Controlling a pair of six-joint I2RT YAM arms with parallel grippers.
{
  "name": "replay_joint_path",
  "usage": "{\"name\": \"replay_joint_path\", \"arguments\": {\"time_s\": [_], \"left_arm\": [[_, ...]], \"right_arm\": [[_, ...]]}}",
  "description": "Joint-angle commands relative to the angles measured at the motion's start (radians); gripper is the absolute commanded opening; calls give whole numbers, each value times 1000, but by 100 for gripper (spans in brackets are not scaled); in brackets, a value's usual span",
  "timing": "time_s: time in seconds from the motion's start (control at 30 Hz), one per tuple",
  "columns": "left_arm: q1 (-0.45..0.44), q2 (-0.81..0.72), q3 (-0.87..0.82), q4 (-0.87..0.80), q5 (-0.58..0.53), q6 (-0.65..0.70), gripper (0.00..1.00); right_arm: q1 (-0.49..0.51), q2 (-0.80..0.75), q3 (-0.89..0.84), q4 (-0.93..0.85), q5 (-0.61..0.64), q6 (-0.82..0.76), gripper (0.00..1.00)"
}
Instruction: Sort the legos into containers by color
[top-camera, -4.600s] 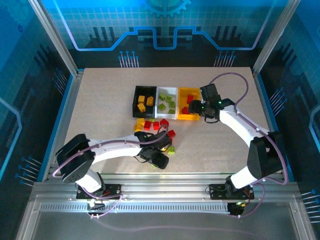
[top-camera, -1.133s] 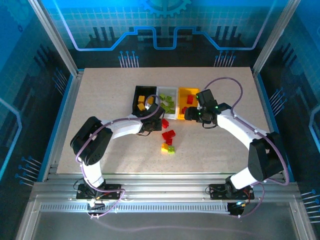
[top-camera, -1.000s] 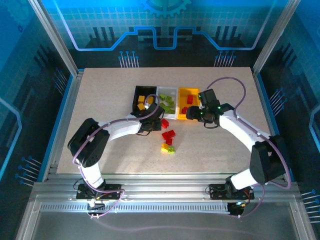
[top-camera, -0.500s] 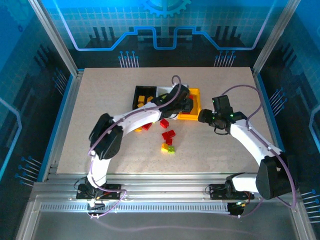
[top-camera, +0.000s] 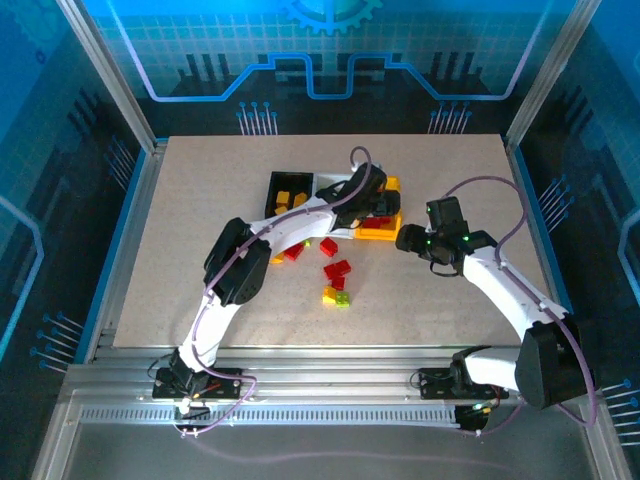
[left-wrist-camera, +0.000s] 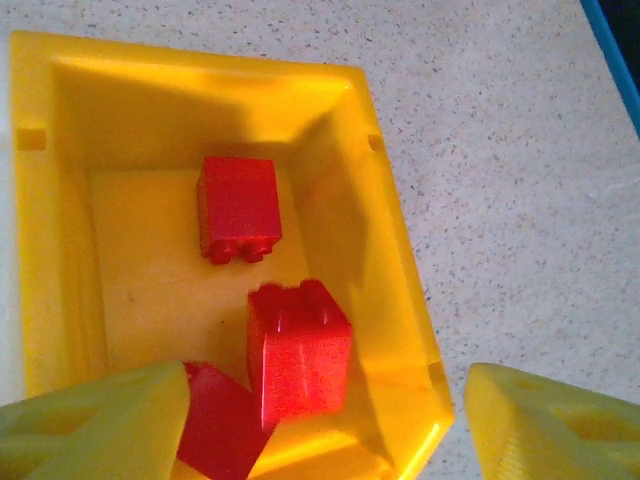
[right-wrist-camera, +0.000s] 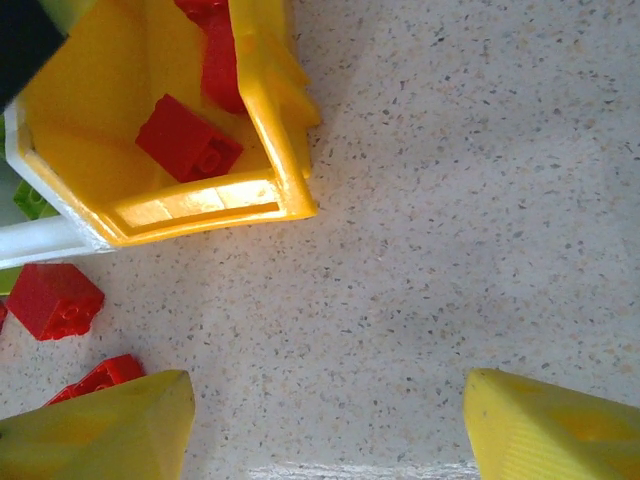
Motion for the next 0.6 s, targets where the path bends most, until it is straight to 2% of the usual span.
{"name": "replay_joint_path", "arguments": {"time_s": [0.0,0.17,0.37,0.57], "left_arm": [[5,-182,-95,67,25,-12,85],[4,-445,-398,153,38,-41,99],[4,-764,-788,140,-25,-94,99],[5,-1045,-1079,40,-120,-155,99]], "right_arm": [[14,3,12,8,-49,-35,73],[125,85,73,21,-77,-72,74],[275,243,167,67,-82,-101,75],[372,471,333,54,-65,-138,75]]}}
